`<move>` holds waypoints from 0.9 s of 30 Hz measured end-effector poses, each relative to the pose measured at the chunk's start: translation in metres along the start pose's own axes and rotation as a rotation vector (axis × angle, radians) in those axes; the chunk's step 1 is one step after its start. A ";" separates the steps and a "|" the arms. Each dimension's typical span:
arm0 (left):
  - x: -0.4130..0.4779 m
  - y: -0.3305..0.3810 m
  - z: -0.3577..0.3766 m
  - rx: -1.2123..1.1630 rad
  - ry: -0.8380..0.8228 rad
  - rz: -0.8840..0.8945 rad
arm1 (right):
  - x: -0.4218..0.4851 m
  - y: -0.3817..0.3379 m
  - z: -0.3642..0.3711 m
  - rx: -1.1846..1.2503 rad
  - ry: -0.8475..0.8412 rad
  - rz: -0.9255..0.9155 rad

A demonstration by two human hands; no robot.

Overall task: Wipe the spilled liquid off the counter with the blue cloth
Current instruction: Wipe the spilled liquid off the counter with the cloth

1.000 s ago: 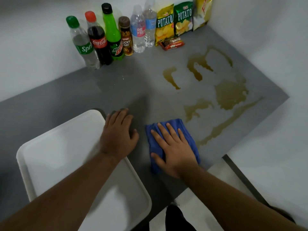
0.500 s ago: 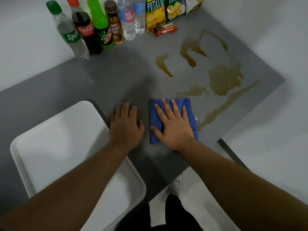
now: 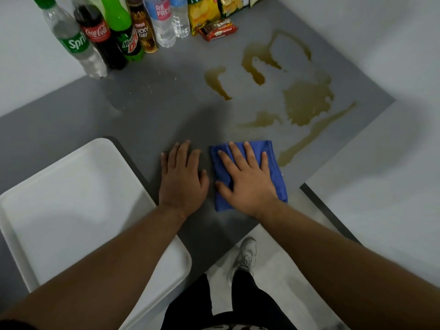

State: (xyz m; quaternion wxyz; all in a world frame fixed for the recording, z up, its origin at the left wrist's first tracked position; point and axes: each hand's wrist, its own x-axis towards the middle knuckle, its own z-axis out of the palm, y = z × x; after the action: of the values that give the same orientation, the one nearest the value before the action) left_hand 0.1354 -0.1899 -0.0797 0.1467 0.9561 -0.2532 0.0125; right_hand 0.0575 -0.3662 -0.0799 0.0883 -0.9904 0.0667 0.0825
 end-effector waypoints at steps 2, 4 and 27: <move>-0.001 -0.001 0.003 0.021 0.003 0.011 | 0.000 -0.008 0.002 -0.013 0.016 0.001; 0.000 -0.001 0.004 0.023 0.020 0.012 | -0.016 -0.005 0.005 0.006 0.050 -0.066; 0.005 0.003 0.004 0.077 0.080 0.022 | -0.040 0.079 0.000 -0.005 0.035 -0.113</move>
State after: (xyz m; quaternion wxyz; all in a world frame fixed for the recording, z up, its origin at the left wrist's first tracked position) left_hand 0.1380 -0.1954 -0.0820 0.1198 0.9570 -0.2569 0.0620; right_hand 0.0069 -0.4390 -0.0859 0.0891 -0.9941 0.0121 0.0602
